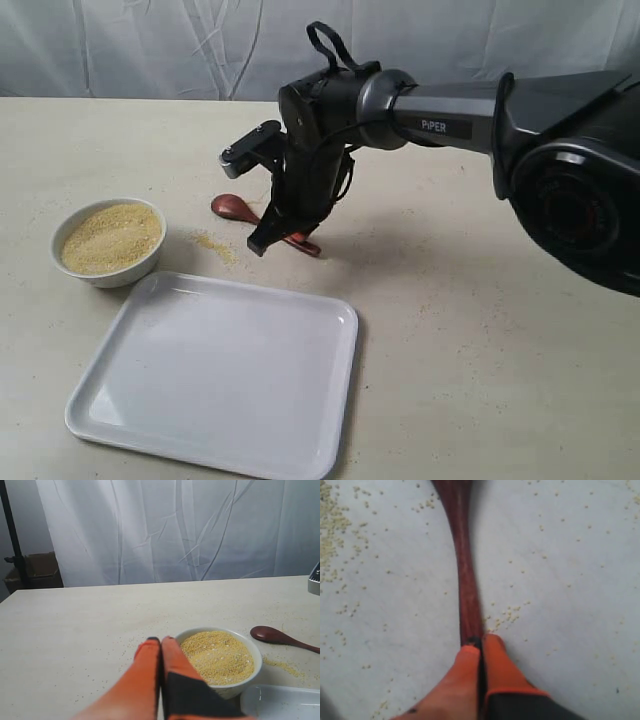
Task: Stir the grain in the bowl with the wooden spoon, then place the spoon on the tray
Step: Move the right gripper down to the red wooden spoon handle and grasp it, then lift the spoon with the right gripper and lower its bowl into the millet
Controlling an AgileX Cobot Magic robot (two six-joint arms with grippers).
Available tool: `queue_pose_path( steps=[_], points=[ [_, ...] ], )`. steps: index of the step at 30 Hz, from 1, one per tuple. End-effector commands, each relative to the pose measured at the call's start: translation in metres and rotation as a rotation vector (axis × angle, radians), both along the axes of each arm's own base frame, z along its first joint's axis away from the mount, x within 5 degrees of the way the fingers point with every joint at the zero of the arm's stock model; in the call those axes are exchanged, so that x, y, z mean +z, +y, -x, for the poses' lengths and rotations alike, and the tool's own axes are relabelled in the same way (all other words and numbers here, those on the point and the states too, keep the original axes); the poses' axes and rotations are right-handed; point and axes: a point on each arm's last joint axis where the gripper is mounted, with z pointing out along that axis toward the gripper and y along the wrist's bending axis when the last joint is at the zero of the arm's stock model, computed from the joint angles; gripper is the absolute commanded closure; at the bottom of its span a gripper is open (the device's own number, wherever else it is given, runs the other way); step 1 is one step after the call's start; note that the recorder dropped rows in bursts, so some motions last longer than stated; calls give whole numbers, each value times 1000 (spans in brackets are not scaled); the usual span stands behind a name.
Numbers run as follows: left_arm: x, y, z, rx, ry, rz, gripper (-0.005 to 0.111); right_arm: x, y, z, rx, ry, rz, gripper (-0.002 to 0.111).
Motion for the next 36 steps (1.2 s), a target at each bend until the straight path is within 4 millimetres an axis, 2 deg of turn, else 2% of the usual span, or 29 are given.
queue_pose_path(
  steps=[1,9,12,15,17,26,28,29,30,33,36],
  points=[
    [0,0,0,-1,-13,8,107,3,0,-1,-9,1,-5,109],
    [0,0,0,-1,-13,8,107,40,1,-4,-95,-66,-86,108],
    [0,0,0,-1,-13,8,107,42,2,-4,-100,-72,-95,91],
    [0,0,0,-1,-13,8,107,31,3,-4,-99,-51,-79,70],
    [0,0,0,-1,-13,8,107,21,3,-4,-100,-32,-64,66],
    [0,0,0,-1,-13,8,107,-18,2,0,-127,69,-2,68],
    [0,0,0,-1,-13,8,107,-23,-1,3,-126,102,35,86],
    [0,0,0,-1,-13,8,107,-24,-2,4,-124,116,54,104],
    [0,0,0,-1,-13,8,107,-21,-4,4,-124,112,66,107],
    [0,0,0,-1,-13,8,107,-14,-6,4,-139,108,84,106],
    [0,0,0,-1,-13,8,107,12,-10,2,-186,50,85,106]
  ],
)
